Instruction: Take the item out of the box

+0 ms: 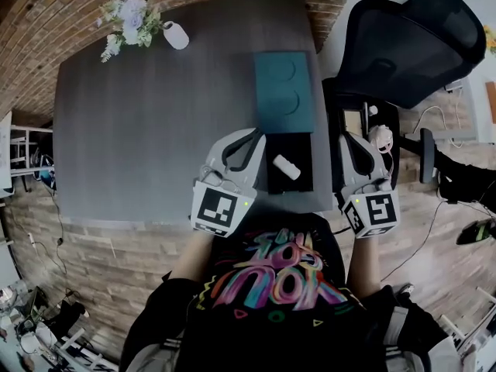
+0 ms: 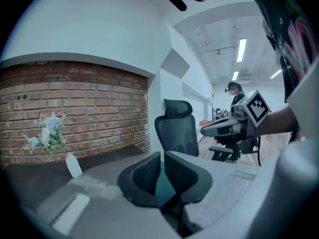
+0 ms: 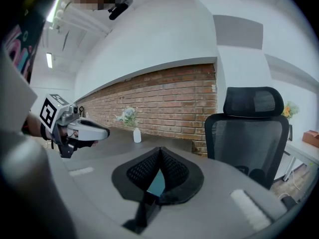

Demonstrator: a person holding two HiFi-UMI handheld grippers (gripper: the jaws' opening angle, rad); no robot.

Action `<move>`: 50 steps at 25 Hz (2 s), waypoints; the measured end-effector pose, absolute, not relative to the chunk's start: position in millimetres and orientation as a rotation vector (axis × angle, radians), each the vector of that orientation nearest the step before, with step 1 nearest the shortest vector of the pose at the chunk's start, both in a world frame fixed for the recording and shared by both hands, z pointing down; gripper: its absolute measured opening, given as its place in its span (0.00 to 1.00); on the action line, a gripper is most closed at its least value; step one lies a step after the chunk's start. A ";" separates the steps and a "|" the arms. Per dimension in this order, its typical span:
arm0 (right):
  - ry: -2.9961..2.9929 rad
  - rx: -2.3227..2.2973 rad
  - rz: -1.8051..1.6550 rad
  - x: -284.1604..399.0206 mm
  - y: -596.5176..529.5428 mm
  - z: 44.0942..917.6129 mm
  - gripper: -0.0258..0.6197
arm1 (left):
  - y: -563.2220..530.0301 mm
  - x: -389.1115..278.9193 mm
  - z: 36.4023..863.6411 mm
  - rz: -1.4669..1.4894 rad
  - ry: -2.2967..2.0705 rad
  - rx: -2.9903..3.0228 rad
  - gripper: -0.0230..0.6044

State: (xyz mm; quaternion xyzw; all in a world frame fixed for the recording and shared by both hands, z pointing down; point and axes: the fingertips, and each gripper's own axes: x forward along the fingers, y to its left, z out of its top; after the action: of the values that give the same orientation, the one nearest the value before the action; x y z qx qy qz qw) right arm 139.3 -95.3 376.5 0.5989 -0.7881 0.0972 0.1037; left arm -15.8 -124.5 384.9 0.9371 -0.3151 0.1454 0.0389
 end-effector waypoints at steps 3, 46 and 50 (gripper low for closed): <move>-2.326 1.777 0.290 140.8 -95.8 375.7 0.04 | -124.2 -11.0 392.9 0.485 -0.925 2.889 0.07; -2.225 1.864 0.327 167.6 -68.4 389.0 0.04 | -36.4 59.6 564.6 1.436 0.238 3.081 0.40; -2.212 1.872 0.333 168.8 -65.9 390.0 0.04 | -28.5 62.4 576.2 1.527 0.384 3.084 0.40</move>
State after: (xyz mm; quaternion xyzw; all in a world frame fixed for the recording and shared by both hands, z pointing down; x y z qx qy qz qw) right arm 168.8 -65.9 390.0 0.6377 -0.7536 0.1135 0.1121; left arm 62.4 -28.5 576.2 0.8792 0.1096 0.4353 -0.1597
